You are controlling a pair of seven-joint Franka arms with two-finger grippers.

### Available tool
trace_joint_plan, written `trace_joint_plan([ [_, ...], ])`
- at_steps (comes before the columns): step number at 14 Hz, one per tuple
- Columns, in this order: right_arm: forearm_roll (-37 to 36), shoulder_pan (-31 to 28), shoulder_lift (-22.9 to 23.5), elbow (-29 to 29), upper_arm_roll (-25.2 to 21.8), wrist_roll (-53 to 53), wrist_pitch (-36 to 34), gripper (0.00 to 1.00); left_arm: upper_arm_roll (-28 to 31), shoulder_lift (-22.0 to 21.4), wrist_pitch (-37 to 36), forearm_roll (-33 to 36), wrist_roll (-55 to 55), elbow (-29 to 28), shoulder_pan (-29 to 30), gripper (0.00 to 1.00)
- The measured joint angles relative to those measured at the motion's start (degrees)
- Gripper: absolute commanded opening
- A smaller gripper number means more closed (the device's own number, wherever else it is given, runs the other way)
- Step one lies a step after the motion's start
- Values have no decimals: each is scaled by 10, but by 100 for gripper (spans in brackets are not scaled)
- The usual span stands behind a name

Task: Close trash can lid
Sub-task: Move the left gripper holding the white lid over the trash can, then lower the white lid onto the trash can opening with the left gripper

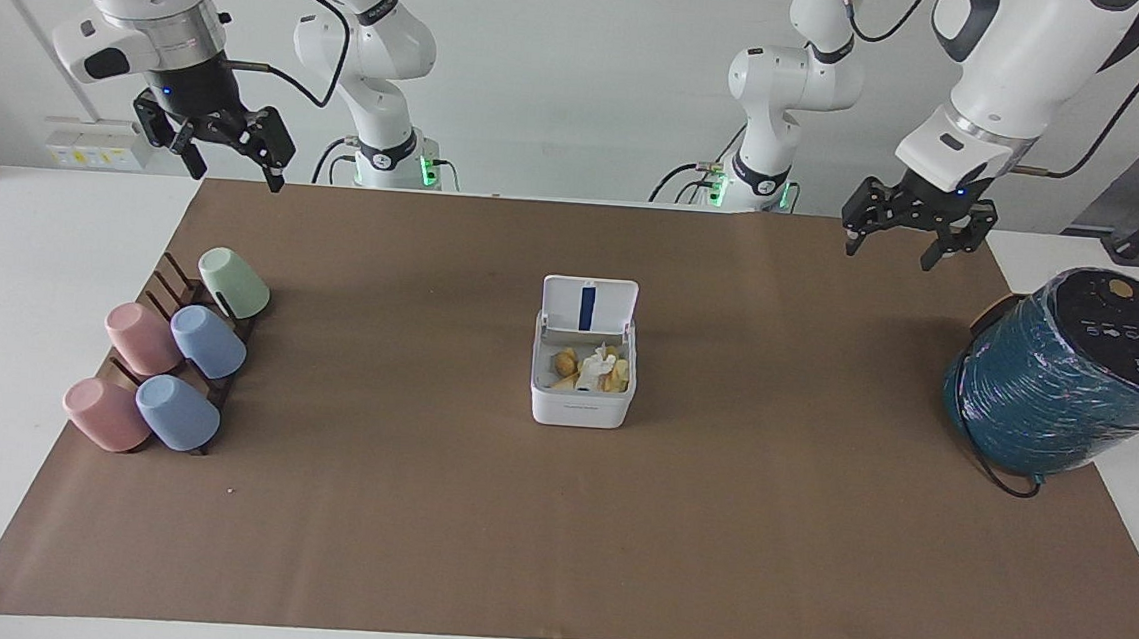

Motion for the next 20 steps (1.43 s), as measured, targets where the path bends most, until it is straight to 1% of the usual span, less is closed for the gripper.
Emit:
trace_joint_plan([
  [1,0,0,0,0,0,0,0,100,-1,-5,11,0,-3,-11,-16,21],
  [2,0,0,0,0,0,0,0,100,-1,-10,20,0,-6,-24,-34,20],
  [3,0,0,0,0,0,0,0,100,-2,-15,27,0,-10,-37,-51,15],
  [5,0,0,0,0,0,0,0,100,-2,-23,45,0,-28,-61,-88,0],
  [8,0,0,0,0,0,0,0,100,-3,-25,68,0,-83,-87,-141,0],
  [11,0,0,0,0,0,0,0,100,-3,-25,110,0,-143,-116,-192,0],
  [14,0,0,0,0,0,0,0,100,-4,-11,137,0,-198,-130,-240,0],
  [16,0,0,0,0,0,0,0,100,-4,5,178,0,-215,-132,-255,0],
  [20,0,0,0,0,0,0,0,100,-2,33,260,0,-216,-131,-257,0],
])
